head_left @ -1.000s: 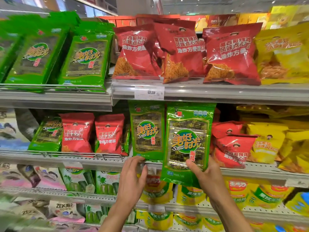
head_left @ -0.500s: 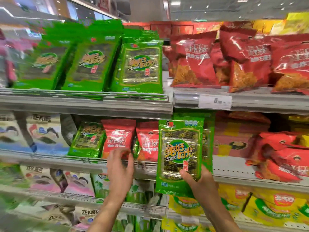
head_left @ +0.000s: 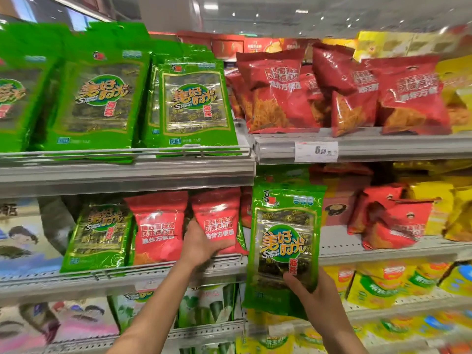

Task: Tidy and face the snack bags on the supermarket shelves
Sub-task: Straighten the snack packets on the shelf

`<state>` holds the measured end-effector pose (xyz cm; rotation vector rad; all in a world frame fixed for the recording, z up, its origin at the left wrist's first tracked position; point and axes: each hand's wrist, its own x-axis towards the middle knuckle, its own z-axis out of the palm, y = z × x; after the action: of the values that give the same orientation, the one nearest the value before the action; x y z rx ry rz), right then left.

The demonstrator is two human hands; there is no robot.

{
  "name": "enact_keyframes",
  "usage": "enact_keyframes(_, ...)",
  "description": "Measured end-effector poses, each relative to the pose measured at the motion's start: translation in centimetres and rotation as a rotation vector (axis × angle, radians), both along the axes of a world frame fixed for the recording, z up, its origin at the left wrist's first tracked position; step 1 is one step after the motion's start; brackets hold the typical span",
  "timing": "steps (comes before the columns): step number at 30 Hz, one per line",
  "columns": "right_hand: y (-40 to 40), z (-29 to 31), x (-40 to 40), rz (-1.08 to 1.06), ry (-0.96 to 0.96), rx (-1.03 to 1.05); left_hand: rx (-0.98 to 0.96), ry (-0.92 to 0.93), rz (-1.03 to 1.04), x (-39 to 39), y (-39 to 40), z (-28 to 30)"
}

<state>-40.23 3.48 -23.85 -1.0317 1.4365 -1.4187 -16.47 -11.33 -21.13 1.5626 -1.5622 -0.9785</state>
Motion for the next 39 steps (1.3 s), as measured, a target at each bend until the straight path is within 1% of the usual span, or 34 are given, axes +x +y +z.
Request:
enact_keyframes(2,0.4,0.0,0.0,-0.001,-0.024,0.014,0.037,0.052,-0.045,0.1,-0.6,0.2)
enact_keyframes(4,0.6,0.0,0.1,0.001,-0.020,0.021,0.062,0.086,-0.045,0.0,-0.7,0.3)
enact_keyframes(9,0.9,0.0,0.2,-0.011,-0.034,0.034,0.090,0.148,0.042,-0.1,-0.6,0.4)
enact_keyframes(12,0.9,0.1,0.2,-0.009,-0.037,0.039,0.110,0.197,0.051,-0.3,-0.3,0.8)
enact_keyframes(15,0.8,0.3,0.1,0.007,-0.050,0.046,0.101,0.254,0.089,-0.2,-0.2,1.7)
enact_keyframes(21,0.5,0.8,-0.5,0.011,-0.056,0.046,0.052,0.263,0.120,-0.7,-0.2,3.7)
enact_keyframes(23,0.4,0.8,-0.9,0.015,-0.044,0.034,0.036,0.292,0.125,-0.8,0.0,4.2)
enact_keyframes(26,0.2,0.8,-1.2,0.021,-0.031,0.023,0.043,0.332,0.110,-0.2,1.1,4.7)
enact_keyframes(29,-0.3,0.6,-1.2,0.045,-0.020,0.014,0.088,0.365,0.096,0.9,2.7,3.9)
enact_keyframes(33,-1.8,0.7,0.3,0.081,0.058,0.043,0.116,0.364,0.082,3.4,5.7,1.8)
enact_keyframes(37,-4.3,1.7,3.3,0.106,0.291,0.040,0.153,0.360,0.096,6.7,8.2,0.5)
enact_keyframes(39,-5.8,2.4,4.8,0.120,0.329,0.009,0.140,0.347,0.108,8.5,9.0,0.1)
